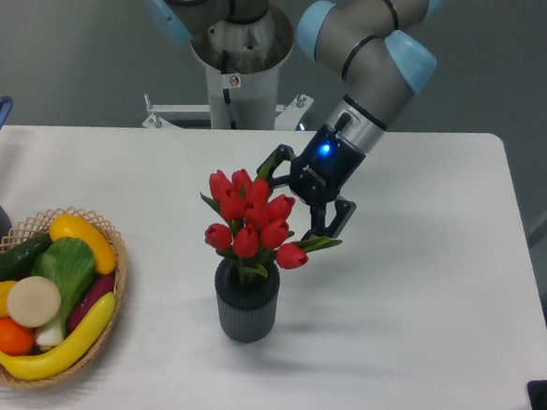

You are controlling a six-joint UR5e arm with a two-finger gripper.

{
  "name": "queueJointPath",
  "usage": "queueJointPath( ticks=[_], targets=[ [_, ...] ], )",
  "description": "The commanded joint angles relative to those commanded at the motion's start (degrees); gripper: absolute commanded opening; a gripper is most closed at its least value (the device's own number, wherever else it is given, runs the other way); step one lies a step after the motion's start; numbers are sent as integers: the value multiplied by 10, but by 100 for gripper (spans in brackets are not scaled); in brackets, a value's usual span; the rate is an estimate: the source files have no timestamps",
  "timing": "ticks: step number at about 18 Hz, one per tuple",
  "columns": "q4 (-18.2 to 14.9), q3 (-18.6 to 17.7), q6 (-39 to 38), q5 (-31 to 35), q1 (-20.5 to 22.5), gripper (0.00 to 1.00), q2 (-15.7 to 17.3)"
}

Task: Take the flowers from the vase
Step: 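Lower the gripper around the tulip stems and close it on them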

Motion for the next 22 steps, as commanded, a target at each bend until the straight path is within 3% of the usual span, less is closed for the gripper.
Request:
queueJointPath(
  ticks=[22],
  targets=[
    [5,41,-2,-25,-40,100,-36]
  ],
)
